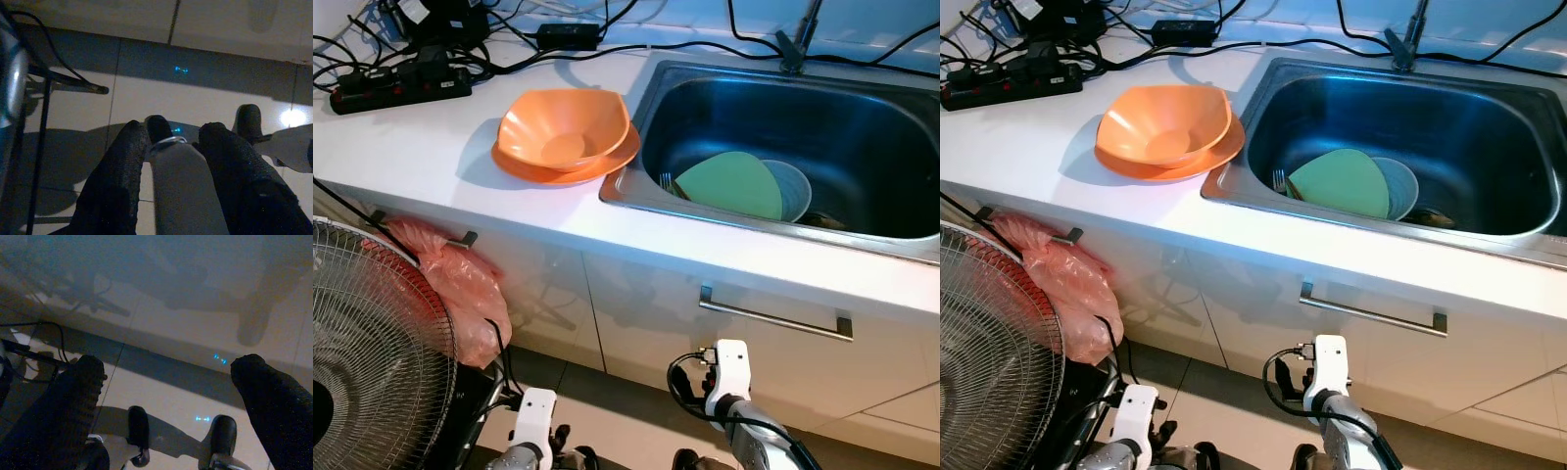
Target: Kitchen organization
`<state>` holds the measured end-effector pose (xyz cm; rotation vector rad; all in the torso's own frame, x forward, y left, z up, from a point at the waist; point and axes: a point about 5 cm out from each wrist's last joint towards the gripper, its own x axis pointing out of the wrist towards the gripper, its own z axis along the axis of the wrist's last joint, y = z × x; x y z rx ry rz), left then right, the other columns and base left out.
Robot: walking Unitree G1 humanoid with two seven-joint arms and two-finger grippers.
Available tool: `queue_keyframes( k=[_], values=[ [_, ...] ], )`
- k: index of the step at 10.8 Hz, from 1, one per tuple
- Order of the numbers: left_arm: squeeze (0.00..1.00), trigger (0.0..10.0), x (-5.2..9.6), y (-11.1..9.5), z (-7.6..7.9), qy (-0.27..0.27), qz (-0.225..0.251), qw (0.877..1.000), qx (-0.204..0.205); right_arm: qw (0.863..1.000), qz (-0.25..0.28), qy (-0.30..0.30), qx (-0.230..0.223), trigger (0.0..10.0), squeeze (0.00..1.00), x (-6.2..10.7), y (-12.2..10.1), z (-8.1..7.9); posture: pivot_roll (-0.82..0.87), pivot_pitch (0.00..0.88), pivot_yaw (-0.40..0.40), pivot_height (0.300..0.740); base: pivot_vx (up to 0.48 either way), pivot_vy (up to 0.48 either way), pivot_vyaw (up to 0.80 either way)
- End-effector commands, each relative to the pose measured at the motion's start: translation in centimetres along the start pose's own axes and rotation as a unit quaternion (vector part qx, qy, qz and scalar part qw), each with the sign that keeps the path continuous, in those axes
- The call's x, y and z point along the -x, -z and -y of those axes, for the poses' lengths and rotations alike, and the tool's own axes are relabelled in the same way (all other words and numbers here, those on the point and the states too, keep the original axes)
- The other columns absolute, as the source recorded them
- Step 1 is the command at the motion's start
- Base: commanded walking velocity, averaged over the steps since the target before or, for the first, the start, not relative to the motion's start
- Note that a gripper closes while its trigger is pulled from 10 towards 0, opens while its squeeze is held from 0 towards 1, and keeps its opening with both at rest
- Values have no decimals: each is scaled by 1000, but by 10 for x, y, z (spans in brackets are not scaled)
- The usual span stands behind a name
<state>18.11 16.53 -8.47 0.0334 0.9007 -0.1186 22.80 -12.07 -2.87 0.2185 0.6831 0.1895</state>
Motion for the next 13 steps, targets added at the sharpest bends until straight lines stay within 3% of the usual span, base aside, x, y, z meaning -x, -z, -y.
queue_keyframes(
  k=[1, 4, 11, 13],
  values=[
    [0, 10000, 1, 0, -7, -16, 5, 1000, 7, 1000, -14, 3, 6, 10000, 0, 2, 1, -5, 18, 136, 43, 740, 0, 0, 0],
    [0, 10000, 4, -3, -25, -48, 18, 999, 18, 996, -48, 70, 3, 10000, 0, 10, 2, 0, 23, 142, 38, 740, 0, 0, 0],
    [0, 10000, 2, -21, -32, -56, 46, 997, 14, 996, -48, 74, -24, 10000, 0, 10, -2, -8, 6, 133, 71, 740, 0, 0, 0],
    [0, 10000, 0, -26, -28, -49, 46, 998, 8, 995, -49, 76, -34, 10000, 0, 9, -2, -8, -20, 129, 76, 740, 0, 0, 0]
  ],
)
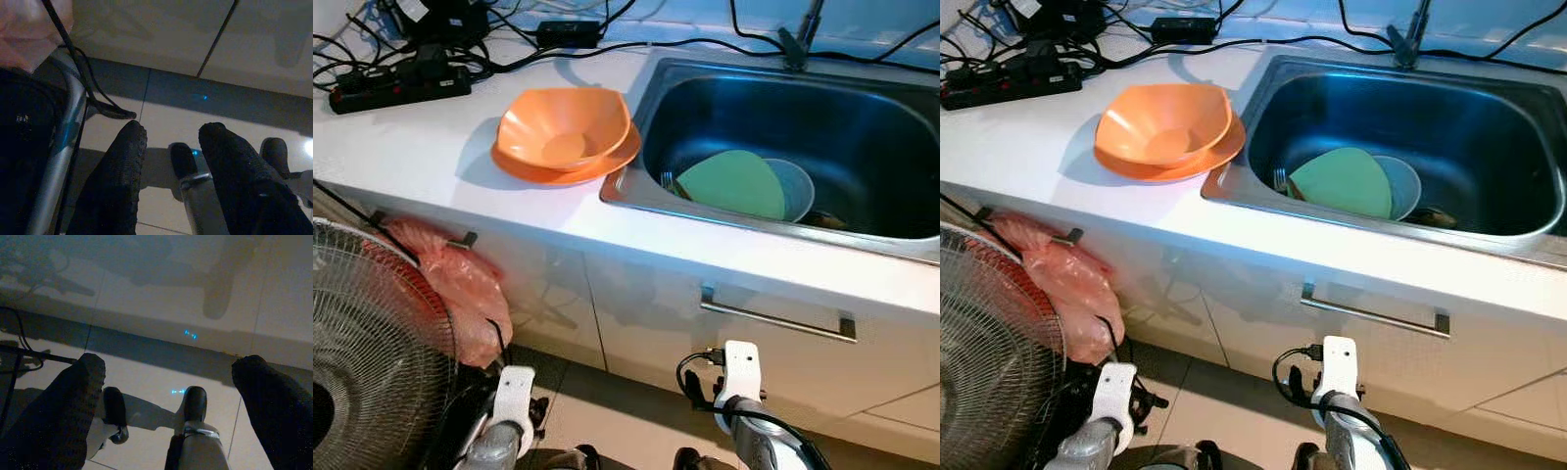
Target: Kitchen organization
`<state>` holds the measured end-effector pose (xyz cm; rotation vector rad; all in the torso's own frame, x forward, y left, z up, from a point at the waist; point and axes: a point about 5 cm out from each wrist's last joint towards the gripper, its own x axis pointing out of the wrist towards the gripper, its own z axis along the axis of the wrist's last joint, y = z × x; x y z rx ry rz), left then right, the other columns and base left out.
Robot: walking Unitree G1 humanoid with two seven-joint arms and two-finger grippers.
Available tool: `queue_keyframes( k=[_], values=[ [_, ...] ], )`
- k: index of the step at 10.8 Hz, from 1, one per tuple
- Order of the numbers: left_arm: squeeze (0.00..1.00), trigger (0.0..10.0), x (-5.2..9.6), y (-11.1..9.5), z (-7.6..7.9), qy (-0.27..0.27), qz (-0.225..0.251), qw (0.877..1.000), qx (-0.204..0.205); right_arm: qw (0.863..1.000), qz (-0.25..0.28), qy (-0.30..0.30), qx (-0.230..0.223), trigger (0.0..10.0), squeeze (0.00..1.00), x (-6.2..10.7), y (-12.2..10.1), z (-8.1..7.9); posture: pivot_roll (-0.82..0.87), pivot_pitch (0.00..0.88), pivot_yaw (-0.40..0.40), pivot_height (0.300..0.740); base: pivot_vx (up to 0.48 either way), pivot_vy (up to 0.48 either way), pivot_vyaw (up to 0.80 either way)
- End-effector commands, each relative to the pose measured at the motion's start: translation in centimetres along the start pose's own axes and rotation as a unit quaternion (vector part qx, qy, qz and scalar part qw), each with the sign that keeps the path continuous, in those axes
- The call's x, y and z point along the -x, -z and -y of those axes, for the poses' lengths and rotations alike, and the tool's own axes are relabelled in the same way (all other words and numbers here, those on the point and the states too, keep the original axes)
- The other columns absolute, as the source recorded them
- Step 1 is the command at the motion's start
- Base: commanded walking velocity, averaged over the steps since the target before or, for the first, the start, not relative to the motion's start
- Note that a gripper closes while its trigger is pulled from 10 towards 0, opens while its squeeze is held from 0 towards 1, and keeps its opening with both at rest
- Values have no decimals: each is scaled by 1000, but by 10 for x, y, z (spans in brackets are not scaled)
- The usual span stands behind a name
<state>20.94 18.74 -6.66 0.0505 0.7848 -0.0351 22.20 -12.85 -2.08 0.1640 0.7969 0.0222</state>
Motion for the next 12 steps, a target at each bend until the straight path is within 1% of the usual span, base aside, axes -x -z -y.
queue_keyframes(
  k=[1, 4, 7, 9, 12],
  values=[
    [0, 10000, 0, 3, -1, -3, -9, 1000, -2, 999, 2, -17, -32, 10000, 0, 0, 1, -14, -29, 128, 80, 740, 0, 0, 0],
    [0, 10000, -2, -4, 4, 10, -6, 1000, -13, 999, 10, -6, -40, 10000, 0, -1, 1, -16, -65, 120, 101, 740, 0, 0, 0],
    [0, 10000, -7, -20, 9, 17, 9, 1000, -22, 999, 28, -1, -46, 10000, 0, -7, -7, -16, -72, 75, 111, 740, 0, 0, 0],
    [0, 10000, -9, -29, 12, 16, 24, 1000, -11, 998, 39, -4, -42, 10000, 0, -12, -13, -14, -66, 46, 97, 740, 0, 0, 0],
    [0, 10000, -10, -32, 17, 18, 28, 999, -6, 998, 50, -2, -35, 10000, 0, -15, -17, -8, -58, 23, 78, 740, 0, 0, 0]
  ],
)
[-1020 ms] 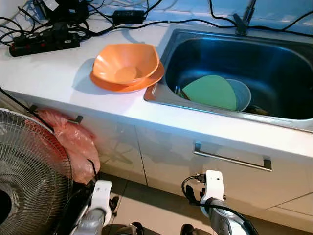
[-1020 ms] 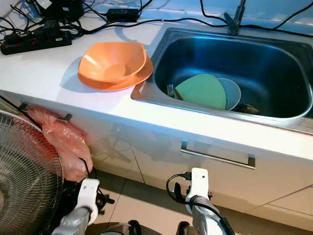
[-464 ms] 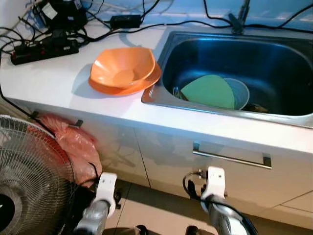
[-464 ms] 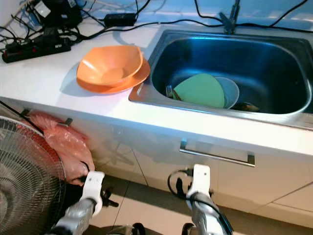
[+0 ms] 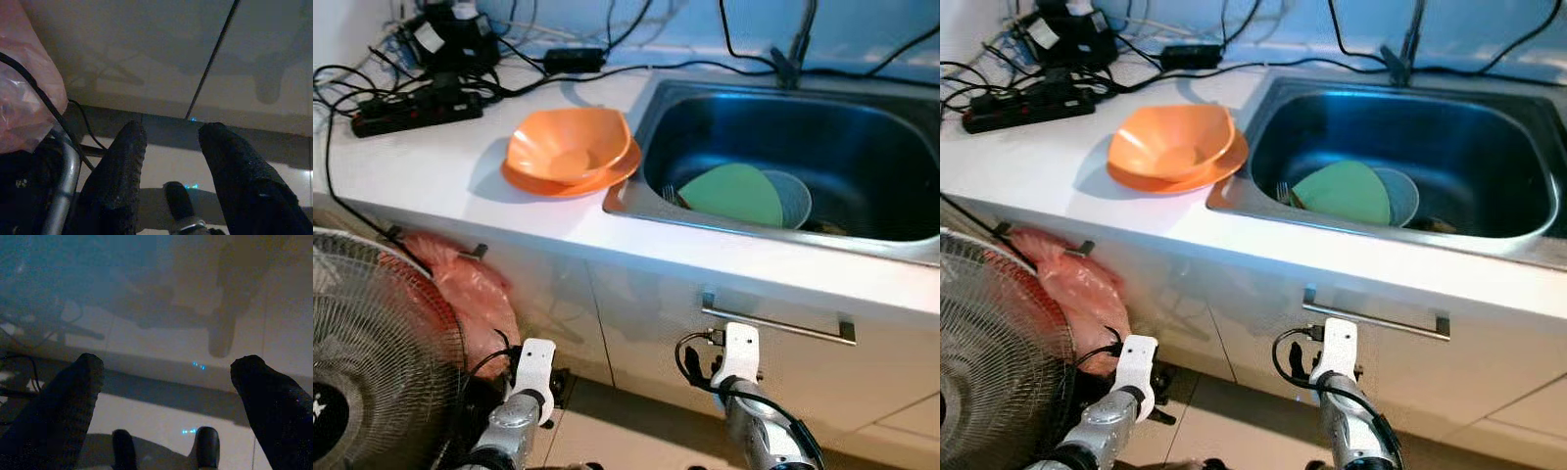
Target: Kitchen organization
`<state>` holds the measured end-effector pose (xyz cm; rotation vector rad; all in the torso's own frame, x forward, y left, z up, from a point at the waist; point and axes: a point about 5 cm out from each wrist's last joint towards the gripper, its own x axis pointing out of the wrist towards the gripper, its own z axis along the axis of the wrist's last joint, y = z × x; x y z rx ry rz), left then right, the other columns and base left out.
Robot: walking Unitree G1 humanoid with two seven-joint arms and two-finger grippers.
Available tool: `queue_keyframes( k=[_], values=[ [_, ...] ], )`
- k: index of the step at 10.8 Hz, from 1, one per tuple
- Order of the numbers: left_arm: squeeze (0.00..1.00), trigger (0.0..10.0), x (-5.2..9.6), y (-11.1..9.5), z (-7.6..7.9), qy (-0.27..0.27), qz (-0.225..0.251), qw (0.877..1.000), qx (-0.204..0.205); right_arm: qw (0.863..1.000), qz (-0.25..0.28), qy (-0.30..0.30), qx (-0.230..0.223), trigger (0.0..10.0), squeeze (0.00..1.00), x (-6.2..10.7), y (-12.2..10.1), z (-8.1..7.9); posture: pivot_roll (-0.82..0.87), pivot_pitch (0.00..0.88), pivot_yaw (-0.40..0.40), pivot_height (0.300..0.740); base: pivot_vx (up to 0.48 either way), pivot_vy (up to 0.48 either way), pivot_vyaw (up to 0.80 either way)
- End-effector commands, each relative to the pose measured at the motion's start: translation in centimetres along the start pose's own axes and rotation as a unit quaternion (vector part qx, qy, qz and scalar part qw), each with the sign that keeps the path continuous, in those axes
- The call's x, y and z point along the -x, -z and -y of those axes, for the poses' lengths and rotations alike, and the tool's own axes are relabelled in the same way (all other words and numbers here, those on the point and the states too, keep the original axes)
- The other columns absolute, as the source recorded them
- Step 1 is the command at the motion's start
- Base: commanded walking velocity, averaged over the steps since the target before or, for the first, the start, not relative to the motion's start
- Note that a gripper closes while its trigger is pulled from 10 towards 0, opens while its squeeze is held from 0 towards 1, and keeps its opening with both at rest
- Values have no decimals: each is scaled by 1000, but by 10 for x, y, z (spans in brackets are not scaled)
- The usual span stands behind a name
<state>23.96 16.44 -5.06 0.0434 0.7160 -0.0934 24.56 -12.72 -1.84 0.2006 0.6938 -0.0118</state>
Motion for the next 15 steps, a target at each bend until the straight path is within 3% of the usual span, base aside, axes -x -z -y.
queue_keyframes(
  k=[1, 6, 9, 11, 14, 15],
  values=[
    [0, 10000, -1, -3, -3, -11, 5, 1000, 9, 1000, 1, -8, -12, 10000, 0, -1, 1, -4, -51, 23, 71, 740, 0, 0, 0],
    [0, 10000, -1, -9, 0, -18, 28, 999, 8, 1000, 13, -1, 0, 10000, 0, -2, 0, -1, -41, 36, 67, 740, 0, 0, 0],
    [0, 10000, 3, -18, -10, -58, 92, 994, -9, 997, 60, -7, 44, 10000, 0, 1, -6, 0, -24, 64, 51, 740, 0, 0, 0],
    [0, 10000, 7, -26, -16, -81, 137, 987, -8, 995, 10, 30, 96, 10000, 0, 3, -2, 6, -19, 84, 38, 740, 0, 0, 0],
    [0, 10000, 9, -24, -14, -78, 147, 986, -14, 985, -72, 111, 107, 10000, 0, 10, 9, 14, -24, 103, 33, 740, 0, 0, 0],
    [0, 10000, 10, -24, -13, -78, 150, 985, -15, 982, -80, 145, 90, 10000, 0, 14, 11, 15, -25, 110, 31, 740, 0, 0, 0]
  ],
)
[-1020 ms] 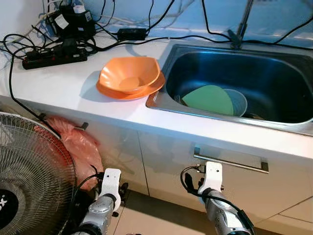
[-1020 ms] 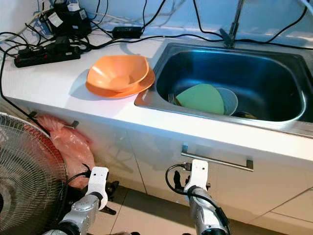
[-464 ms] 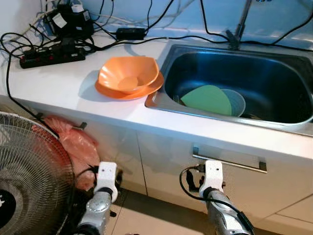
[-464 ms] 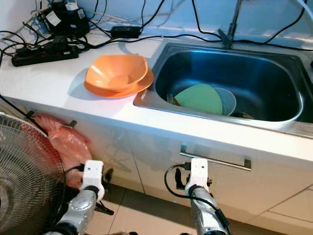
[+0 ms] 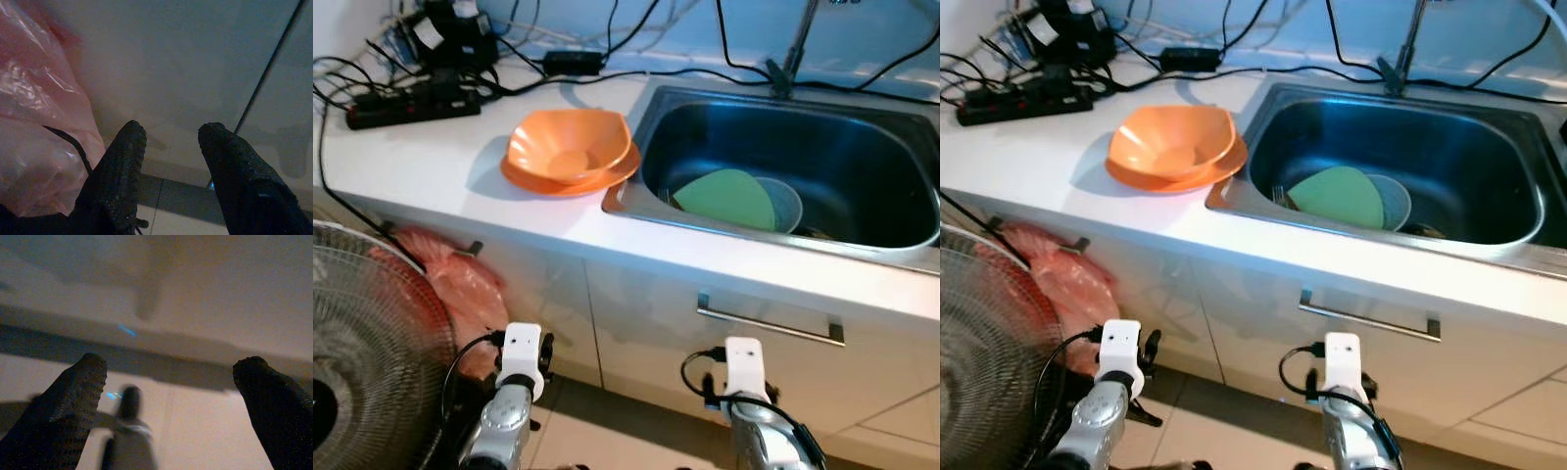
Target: Kitchen organization
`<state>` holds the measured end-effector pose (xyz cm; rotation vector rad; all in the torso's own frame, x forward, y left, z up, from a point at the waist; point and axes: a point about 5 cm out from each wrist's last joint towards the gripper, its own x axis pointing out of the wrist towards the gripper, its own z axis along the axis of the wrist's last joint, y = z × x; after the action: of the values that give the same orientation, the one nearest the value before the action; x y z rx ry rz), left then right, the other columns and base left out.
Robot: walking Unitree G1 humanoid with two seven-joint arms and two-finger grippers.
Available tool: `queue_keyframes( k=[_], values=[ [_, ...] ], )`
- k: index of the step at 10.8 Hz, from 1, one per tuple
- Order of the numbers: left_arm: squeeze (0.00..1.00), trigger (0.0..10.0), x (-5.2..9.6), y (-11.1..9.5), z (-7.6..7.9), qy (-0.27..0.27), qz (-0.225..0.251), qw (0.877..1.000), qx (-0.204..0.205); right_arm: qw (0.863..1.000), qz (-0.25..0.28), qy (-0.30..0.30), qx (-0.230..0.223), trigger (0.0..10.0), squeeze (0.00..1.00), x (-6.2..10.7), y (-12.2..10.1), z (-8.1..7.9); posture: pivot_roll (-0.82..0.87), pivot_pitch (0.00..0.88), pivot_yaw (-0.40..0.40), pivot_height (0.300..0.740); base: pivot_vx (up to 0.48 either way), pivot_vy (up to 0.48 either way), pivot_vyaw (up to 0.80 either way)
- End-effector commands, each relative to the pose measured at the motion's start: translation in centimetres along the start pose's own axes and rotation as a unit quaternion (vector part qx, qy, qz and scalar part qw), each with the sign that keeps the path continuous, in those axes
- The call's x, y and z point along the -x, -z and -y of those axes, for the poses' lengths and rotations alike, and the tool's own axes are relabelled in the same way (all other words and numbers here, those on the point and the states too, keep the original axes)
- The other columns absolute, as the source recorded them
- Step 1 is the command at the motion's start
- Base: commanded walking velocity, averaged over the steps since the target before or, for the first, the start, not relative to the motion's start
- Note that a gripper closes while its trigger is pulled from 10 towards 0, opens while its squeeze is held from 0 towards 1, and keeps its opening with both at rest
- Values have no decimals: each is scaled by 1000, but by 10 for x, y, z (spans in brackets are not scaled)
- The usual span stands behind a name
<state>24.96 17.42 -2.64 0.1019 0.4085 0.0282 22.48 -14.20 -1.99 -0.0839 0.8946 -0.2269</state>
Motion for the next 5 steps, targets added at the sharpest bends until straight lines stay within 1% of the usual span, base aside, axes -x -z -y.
queue_keyframes(
  k=[1, 2, 3, 4, 5],
  values=[
    [0, 10000, 2, 2, -2, -7, 4, 1000, -5, 998, -39, 41, -4, 10000, 0, 6, 4, 2, -26, 119, 26, 740, 0, 0, 0],
    [0, 10000, 4, 4, -3, -8, 4, 1000, -4, 995, -49, 91, -17, 10000, 0, 12, 6, 5, -30, 124, 25, 740, 0, 0, 0],
    [0, 10000, 5, 4, -6, -13, 5, 1000, -2, 984, -60, 165, -27, 10000, 0, 20, 8, 8, -35, 130, 26, 740, 0, 0, 0],
    [0, 10000, 5, 3, -8, -12, 9, 1000, -4, 963, -96, 248, -48, 10000, 0, 31, 12, 8, -39, 137, 30, 740, 0, 0, 0],
    [0, 10000, 5, 2, -8, -12, 11, 1000, -5, 953, -108, 279, -59, 10000, 0, 36, 13, 8, -39, 137, 30, 740, 0, 0, 0]
  ],
)
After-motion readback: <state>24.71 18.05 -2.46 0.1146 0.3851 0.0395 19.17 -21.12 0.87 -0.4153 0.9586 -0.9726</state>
